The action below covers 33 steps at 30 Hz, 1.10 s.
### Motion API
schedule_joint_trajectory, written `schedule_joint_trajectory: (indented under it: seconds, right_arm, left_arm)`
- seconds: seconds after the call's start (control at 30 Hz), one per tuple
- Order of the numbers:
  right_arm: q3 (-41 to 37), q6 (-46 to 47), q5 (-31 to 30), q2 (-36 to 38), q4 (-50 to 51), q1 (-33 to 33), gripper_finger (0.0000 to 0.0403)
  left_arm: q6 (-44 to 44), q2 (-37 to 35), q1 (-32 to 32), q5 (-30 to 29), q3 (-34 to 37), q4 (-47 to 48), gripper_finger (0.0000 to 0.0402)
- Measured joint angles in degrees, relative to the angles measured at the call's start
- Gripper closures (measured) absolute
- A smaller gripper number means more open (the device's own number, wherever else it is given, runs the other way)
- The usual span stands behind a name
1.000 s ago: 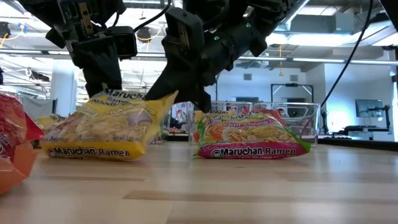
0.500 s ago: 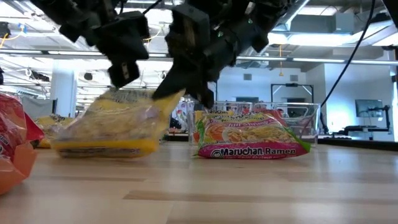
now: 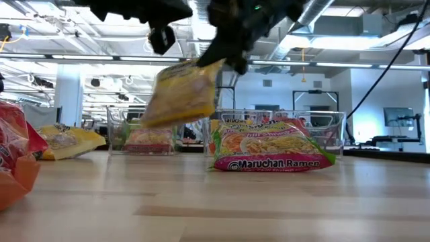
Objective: Sort Maruchan noodles
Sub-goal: Put the yellow noodle pack into the middle transparent bin
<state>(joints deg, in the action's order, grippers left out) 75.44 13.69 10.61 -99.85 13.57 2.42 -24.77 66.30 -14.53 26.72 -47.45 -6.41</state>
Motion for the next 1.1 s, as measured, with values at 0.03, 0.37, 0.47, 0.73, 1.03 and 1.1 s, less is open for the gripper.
schedule_joint_trajectory:
  seconds: [0.03,0.37,0.47,0.73,1.03,1.1]
  right_arm:
    - [0.0,-1.0,0.0,1.2,1.7,0.7,0.0402]
    - [0.7,-10.7,-0.2,10.6,6.4,10.7,0.0402]
    - [0.6,-14.7,-0.2,12.8,7.1,14.5,0.0402]
    - [0.6,-25.5,2.8,14.4,9.3,25.4,0.0402]
    - [0.6,-33.5,8.3,14.3,9.5,33.7,0.0402]
    - [0.6,-35.0,10.3,14.3,9.4,35.0,0.0402]
  left_arm:
    - [0.7,0.0,-0.5,0.0,-0.9,0.3,0.0401]
    - [3.8,0.0,-5.8,-0.1,-5.3,1.1,0.0401]
    - [4.8,0.0,-7.5,-0.2,-5.3,1.1,0.0401]
    - [5.9,0.0,-11.9,-3.5,-5.3,3.5,0.0401]
    - [7.7,0.0,-15.9,-10.6,-5.3,3.5,0.0401]
    - [7.9,0.0,-16.7,-11.2,-5.3,3.5,0.0401]
